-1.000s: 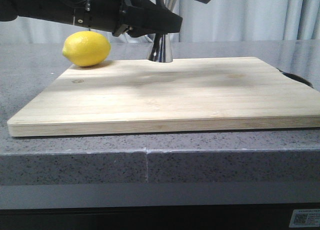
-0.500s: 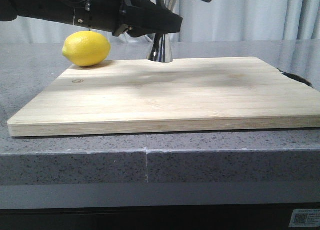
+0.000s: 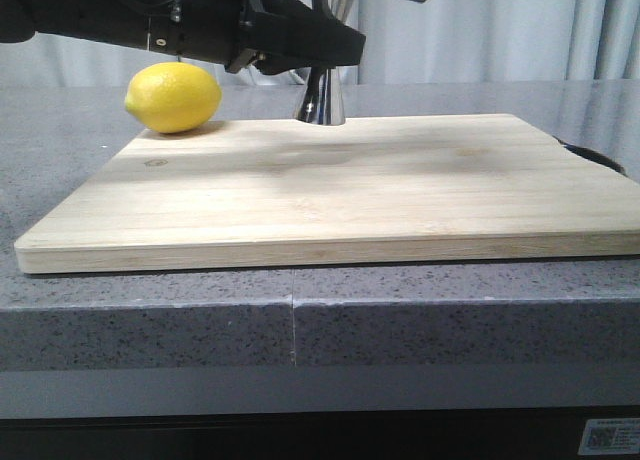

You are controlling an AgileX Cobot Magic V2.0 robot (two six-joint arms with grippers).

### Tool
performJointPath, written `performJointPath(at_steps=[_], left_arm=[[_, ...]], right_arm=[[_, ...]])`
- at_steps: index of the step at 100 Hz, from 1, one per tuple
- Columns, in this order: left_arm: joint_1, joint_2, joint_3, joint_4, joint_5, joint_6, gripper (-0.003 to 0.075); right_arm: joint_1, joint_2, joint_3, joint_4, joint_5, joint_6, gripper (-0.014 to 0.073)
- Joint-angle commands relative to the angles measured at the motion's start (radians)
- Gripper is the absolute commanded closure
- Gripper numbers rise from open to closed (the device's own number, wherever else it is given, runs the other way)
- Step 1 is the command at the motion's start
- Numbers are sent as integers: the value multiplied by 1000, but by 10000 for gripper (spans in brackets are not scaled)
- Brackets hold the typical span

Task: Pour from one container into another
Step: 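Tilt the beaker with the right gripper, pouring liquid into the jigger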

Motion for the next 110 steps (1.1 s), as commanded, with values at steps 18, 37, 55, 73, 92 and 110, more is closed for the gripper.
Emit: performJointPath(at_steps=[18,37,55,73,92,110], left_arm=[[-6,-47,-30,-68,57,0,739],[-6,-47,-30,-68,57,0,739],[-6,-47,-30,-68,57,0,739],[-6,-47,-30,-68,57,0,739],[-6,-47,-30,-68,57,0,739],[-6,-47,-30,-68,57,0,739]], right_arm=[[1,-47,-40,-45,-28,-4,378],[1,-47,-40,-46,-30,-4,378],[1,-47,-40,-53,-30,-4,378],[1,-47,-40,-56,-32,-4,378],[1,-47,-40,-60,-33,-4,378],[1,-47,-40,-62,-33,-4,378]])
